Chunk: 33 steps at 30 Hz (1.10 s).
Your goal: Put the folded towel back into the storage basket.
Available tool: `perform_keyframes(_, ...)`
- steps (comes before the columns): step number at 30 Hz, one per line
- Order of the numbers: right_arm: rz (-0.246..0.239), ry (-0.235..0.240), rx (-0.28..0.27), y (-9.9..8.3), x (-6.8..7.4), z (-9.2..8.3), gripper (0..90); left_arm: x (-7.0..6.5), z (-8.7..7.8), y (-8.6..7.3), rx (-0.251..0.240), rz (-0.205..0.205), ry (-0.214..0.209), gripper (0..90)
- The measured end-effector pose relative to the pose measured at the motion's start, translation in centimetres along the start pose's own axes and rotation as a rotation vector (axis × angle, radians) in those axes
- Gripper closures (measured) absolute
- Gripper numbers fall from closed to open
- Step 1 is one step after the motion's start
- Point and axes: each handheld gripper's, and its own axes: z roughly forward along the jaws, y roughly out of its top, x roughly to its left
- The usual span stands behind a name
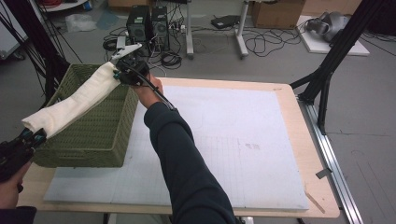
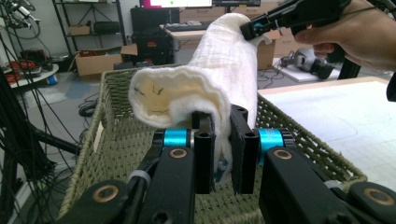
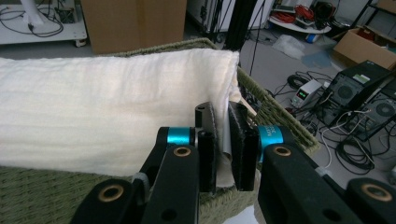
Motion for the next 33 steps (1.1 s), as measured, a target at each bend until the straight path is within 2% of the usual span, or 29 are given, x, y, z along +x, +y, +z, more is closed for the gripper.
perform_keyframes(10, -0.005, -0.039, 0.003, 0.4, 0.5, 1.5, 83.4, 0.8, 0.7, -0.4, 0.010, -0.008, 0.029, 81.3)
perform_keyframes(15, 0.000, -0.072, 0.000, 0.4, 0.6, 2.3, 83.2, 1.6, 2.0, -0.3, 0.039, -0.017, 0.050, 80.5)
perform_keyframes(17, 0.004, -0.087, -0.015, 0.3, 0.5, 2.6, 80.9, 1.9, 2.7, -0.3, 0.064, -0.022, 0.050, 78.2)
perform_keyframes(18, 0.005, -0.095, -0.020, 0.3, 0.5, 2.9, 76.0, 2.2, 3.1, -0.3, 0.088, -0.027, 0.047, 73.4)
perform_keyframes(19, 0.000, -0.103, -0.018, 0.2, 0.5, 3.2, 68.2, 2.3, 3.4, -0.3, 0.105, -0.034, 0.054, 63.5)
perform_keyframes(21, 0.002, -0.123, 0.012, -0.1, 0.5, 3.8, 61.6, 2.5, 3.7, -0.3, 0.127, -0.058, 0.095, 35.3)
perform_keyframes(22, 0.005, -0.121, 0.021, -0.3, 0.5, 4.0, 58.9, 2.4, 3.6, -0.3, 0.124, -0.055, 0.107, 28.1)
perform_keyframes(26, 0.011, -0.117, 0.012, -0.4, 0.3, 3.6, 56.3, 2.1, 2.9, -0.2, 0.091, -0.043, 0.105, 23.7)
perform_keyframes(30, 0.024, -0.113, -0.007, -0.4, -0.3, 2.4, 54.1, 1.7, 2.6, 0.1, 0.068, -0.037, 0.094, 24.0)
perform_keyframes(33, 0.035, -0.083, -0.023, -0.4, -0.5, 1.1, 51.5, 1.3, 2.5, 0.3, 0.055, -0.036, 0.078, 24.0)
